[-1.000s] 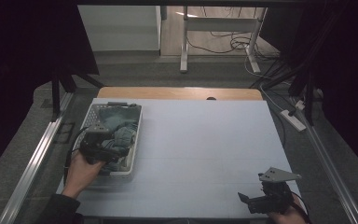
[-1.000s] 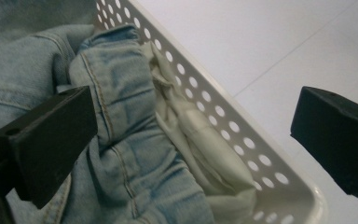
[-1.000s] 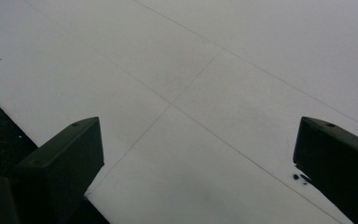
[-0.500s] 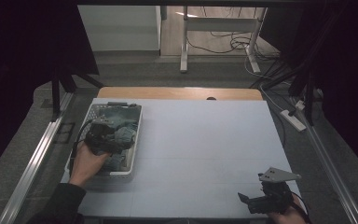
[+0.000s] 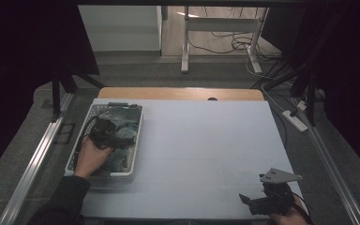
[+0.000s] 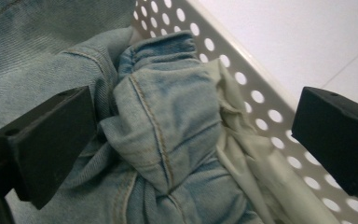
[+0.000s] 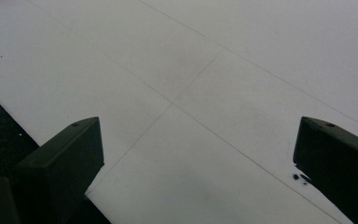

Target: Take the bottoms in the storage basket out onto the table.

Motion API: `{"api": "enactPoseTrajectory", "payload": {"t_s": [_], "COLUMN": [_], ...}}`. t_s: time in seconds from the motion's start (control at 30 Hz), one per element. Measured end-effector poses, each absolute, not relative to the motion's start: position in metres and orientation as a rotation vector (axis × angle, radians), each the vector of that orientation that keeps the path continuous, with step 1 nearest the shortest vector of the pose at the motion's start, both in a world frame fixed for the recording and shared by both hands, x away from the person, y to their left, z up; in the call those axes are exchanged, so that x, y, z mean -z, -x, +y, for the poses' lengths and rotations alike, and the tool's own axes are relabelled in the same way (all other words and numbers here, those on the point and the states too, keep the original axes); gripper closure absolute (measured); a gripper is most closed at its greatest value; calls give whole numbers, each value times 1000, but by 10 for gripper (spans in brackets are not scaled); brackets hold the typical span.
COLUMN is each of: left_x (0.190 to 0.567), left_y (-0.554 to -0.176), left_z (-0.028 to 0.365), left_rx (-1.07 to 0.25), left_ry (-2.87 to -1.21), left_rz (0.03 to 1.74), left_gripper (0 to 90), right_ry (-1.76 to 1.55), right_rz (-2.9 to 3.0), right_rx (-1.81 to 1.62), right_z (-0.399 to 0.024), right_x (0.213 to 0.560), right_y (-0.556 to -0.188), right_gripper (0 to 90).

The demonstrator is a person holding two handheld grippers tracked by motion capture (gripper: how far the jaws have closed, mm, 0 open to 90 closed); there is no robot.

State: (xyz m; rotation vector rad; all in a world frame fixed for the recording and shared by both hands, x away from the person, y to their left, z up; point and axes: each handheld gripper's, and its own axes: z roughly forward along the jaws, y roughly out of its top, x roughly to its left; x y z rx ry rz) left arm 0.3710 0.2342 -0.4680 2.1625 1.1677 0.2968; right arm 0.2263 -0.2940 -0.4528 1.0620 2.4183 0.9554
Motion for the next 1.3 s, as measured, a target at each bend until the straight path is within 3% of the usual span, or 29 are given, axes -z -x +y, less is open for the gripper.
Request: {"api": "enactPoseTrajectory", "payload": {"t_s": [0.53, 0.9, 1.03, 1.17, 1.3], "left_x": [480, 473, 483, 488, 501], "left_y": [-400, -399, -402, -404, -404], "left_z": [231, 246, 252, 252, 243], "left_rx": [-285, -320, -212, -186, -182], "left_ry": [-2227, -2197, -2222, -2233, -2354], "left_rz": [1230, 1306, 1342, 1341, 1325], "left_gripper": [0, 0, 0, 0, 0], "right_ry": [-1049, -1035, -1030, -1028, -1027], "right_rz": [2426, 2430, 2434, 2435, 2438], "right_rx": [-946, -942, -936, -934, -929], "right_z": [-293, -293, -292, -292, -292], "right_x": [453, 453, 453, 453, 454], "right_y": [-226, -226, -226, -226, -226], "right_gripper": [19, 19, 19, 19, 19]}}
